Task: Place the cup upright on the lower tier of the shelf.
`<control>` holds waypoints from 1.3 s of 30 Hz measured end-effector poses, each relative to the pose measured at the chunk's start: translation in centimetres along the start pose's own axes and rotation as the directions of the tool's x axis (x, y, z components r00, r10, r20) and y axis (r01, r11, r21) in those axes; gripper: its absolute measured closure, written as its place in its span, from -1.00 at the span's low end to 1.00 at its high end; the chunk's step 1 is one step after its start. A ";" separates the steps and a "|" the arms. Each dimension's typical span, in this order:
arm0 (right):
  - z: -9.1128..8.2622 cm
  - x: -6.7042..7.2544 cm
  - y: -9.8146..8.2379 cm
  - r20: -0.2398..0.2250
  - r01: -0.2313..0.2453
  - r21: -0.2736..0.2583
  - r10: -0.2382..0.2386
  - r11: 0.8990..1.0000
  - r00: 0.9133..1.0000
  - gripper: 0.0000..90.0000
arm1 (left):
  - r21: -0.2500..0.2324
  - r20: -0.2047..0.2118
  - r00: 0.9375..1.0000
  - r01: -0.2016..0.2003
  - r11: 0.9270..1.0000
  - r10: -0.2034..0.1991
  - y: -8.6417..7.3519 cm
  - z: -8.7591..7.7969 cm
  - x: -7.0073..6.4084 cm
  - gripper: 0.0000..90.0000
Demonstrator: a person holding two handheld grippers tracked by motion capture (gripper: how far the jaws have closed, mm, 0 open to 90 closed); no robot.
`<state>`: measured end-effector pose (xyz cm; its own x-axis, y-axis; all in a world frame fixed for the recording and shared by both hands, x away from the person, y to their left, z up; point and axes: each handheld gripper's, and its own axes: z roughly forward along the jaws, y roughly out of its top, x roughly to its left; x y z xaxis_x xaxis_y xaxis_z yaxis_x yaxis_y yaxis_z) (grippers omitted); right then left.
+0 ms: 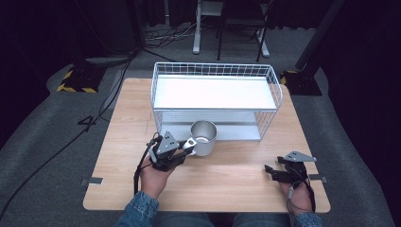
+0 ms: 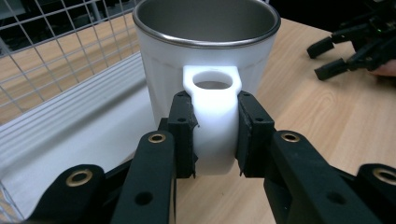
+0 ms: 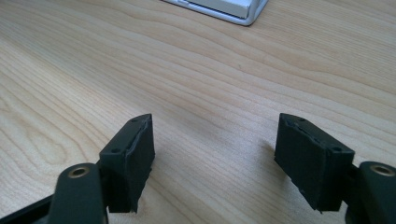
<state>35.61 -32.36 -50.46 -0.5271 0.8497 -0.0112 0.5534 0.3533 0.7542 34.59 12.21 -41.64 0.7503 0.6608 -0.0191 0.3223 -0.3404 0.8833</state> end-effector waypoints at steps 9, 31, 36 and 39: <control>0.0 0.0 0.0 0.003 0.001 0.000 -0.001 1.000 1.000 -0.37 | -0.031 -0.017 1.000 0.017 0.999 -0.018 1.1 2.2 0.7 0.59; 0.0 0.1 0.0 0.006 0.002 -0.002 -0.002 1.000 1.000 -0.37 | -0.088 -0.147 0.989 0.019 0.996 -0.032 2.2 7.1 1.5 0.59; 0.0 0.1 0.0 0.006 0.003 -0.003 -0.002 1.000 1.000 -0.37 | -0.091 -0.157 0.986 0.044 0.995 -0.058 2.0 8.2 2.1 0.59; 0.0 0.1 0.0 0.006 0.001 -0.002 -0.001 1.000 1.000 -0.37 | -0.076 -0.170 0.983 0.054 0.996 -0.066 1.7 8.9 2.6 0.59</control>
<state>35.57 -32.29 -50.46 -0.5242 0.8515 -0.0159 0.5515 0.3536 0.7556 42.20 7.35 -44.39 0.6180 0.7862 0.0026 0.3177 -0.2528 0.9139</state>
